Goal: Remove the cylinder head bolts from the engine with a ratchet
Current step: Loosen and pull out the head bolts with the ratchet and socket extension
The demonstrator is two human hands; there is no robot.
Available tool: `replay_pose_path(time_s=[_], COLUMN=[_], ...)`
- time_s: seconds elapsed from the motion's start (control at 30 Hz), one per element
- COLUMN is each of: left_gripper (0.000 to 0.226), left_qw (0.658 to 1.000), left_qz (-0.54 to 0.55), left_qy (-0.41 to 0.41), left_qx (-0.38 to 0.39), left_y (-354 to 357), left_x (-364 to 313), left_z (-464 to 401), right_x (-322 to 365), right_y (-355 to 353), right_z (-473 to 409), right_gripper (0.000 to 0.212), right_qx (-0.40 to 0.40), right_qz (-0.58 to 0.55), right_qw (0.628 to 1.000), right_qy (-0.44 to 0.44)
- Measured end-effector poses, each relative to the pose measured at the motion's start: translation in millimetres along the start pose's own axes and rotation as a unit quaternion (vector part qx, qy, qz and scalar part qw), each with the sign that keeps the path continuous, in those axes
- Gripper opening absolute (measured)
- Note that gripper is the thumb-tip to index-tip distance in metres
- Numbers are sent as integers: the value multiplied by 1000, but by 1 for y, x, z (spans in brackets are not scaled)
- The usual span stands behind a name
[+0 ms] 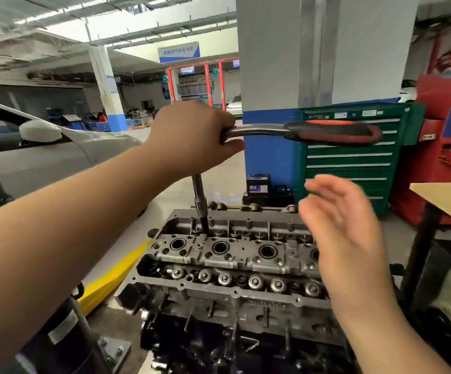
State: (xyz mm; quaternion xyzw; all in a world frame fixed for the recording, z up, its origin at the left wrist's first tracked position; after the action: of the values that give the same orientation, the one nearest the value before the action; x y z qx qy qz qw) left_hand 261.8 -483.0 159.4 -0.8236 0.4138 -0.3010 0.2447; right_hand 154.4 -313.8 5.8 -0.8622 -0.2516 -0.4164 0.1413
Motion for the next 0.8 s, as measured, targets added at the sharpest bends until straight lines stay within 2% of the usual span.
replay_pose_path(time_s=[0.07,0.1,0.13,0.2,0.23,0.3,0.33,0.4,0.43,0.47,0.5,0.57,0.6,0.63,0.67,0.7,0.73,0.8], left_gripper=[41,31,30,59,71,75,70,50,34,21,19,34,39,40,37,34,35,45], left_qw=[998,997,996,988,970,901,842,688,649,648,663,667,654,629,600,572,554,552], left_qz=[-43,-47,-32,84,174,357,456,629,662,663,653,655,671,694,719,740,753,754], left_qy=[-42,-56,-65,-80,-98,-168,-223,-333,-361,-367,-361,-349,-346,-346,-348,-350,-351,-355], left_qx=[-25,-33,-47,-99,-137,-182,-182,-140,-107,-78,-61,-57,-55,-56,-56,-53,-46,-31], left_y=[5,4,3,-2,-5,6,24,74,96,111,121,134,138,140,143,146,148,150], left_x=[4,4,4,13,22,40,48,50,45,39,36,35,36,37,39,39,37,31], left_z=[-2,-2,-1,5,10,30,44,74,87,99,107,116,118,117,116,113,110,102], right_x=[30,44,55,68,72,77,78,73,68,63,62,73,84,92,98,98,95,97], right_y=[-13,-14,-11,4,14,39,54,88,105,120,132,152,164,176,186,193,197,198], right_z=[-11,-20,-31,-59,-75,-105,-119,-143,-150,-155,-160,-161,-157,-149,-138,-129,-122,-117], right_gripper=[51,54,56,50,43,25,25,35,37,38,38,39,44,46,44,43,40,43], right_qx=[-75,-91,-97,-86,-70,-29,-1,77,121,159,183,187,194,232,296,363,415,444], right_qz=[-121,-139,-148,-159,-150,-55,25,192,255,306,369,506,515,475,396,321,283,357], right_qw=[989,984,981,981,985,997,998,975,955,934,903,815,795,800,821,837,836,785], right_qy=[-37,-61,-74,-64,-51,-47,-58,-82,-88,-96,-118,-209,-255,-286,-286,-254,-220,-243])
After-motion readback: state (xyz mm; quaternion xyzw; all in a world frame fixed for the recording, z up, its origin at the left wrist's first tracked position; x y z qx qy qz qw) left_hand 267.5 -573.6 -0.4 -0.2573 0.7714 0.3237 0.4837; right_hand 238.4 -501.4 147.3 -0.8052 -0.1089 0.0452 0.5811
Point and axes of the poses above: each hand's wrist, its own z-axis away from the middle knuckle, its own y-axis out of the palm, x = y × z, the point moved 9 cm from there along -z, towards the middle knuckle, and after that the axes turned 3 degrees about z, right-handed, at the moved point
